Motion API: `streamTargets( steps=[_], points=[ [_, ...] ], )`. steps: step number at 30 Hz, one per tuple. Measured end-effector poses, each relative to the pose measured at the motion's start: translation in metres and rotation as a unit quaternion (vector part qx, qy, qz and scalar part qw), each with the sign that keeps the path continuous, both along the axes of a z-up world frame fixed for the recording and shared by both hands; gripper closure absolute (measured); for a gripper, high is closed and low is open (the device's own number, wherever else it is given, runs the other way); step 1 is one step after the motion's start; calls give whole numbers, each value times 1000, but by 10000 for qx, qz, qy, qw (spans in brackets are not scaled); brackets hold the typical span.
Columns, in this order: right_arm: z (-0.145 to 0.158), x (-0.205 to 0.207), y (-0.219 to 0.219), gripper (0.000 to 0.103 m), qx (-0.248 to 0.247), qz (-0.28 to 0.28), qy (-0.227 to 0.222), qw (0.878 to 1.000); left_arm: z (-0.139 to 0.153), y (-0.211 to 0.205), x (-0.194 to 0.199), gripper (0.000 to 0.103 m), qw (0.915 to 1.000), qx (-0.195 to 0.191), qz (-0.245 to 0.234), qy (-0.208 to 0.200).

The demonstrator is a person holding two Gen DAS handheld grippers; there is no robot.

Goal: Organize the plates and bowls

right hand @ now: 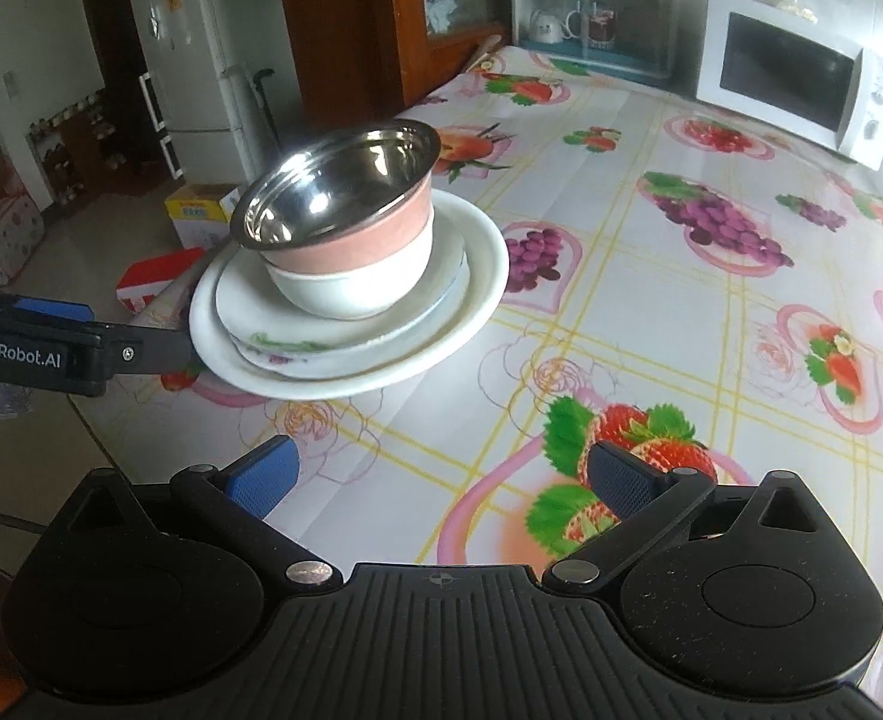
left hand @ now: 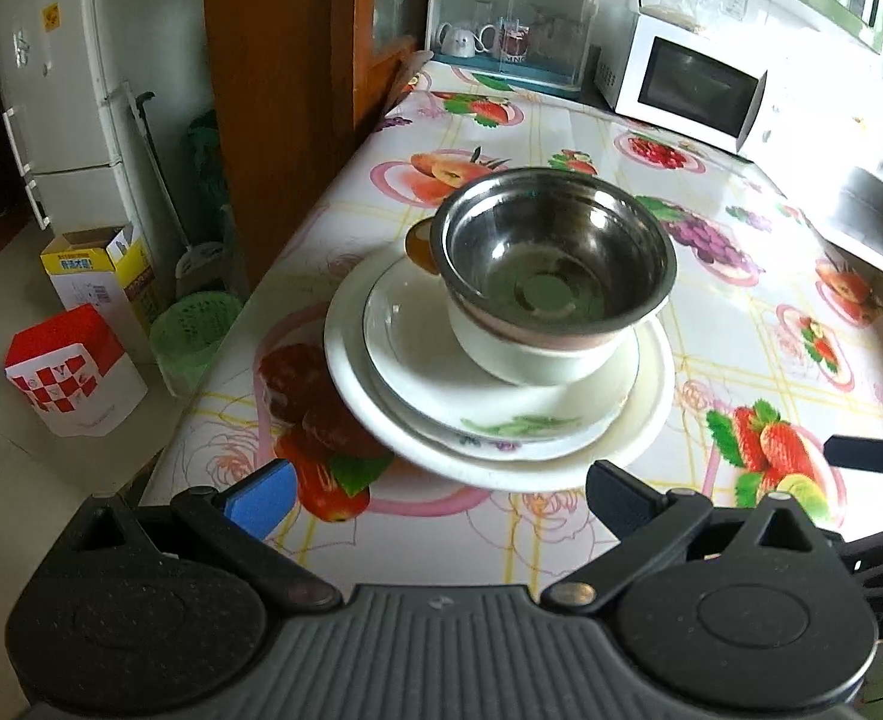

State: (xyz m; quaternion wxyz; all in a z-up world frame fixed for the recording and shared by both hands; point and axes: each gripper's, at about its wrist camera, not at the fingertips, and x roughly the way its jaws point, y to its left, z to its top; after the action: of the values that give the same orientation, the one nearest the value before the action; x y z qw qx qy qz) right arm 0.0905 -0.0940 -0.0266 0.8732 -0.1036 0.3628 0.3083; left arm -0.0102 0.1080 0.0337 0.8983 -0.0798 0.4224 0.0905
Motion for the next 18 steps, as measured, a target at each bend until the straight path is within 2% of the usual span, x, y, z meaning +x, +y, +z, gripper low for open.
streamTargets(
  steps=[11,18],
  points=[
    [-6,-4,-9,0,-65,-232,12,9997,-8,-14,-1,0,9992,305,-230,144],
    [-10,-6,-8,0,-95,-232,62,9997,-14,-15,-3,0,9988,319,-289,235]
  ],
)
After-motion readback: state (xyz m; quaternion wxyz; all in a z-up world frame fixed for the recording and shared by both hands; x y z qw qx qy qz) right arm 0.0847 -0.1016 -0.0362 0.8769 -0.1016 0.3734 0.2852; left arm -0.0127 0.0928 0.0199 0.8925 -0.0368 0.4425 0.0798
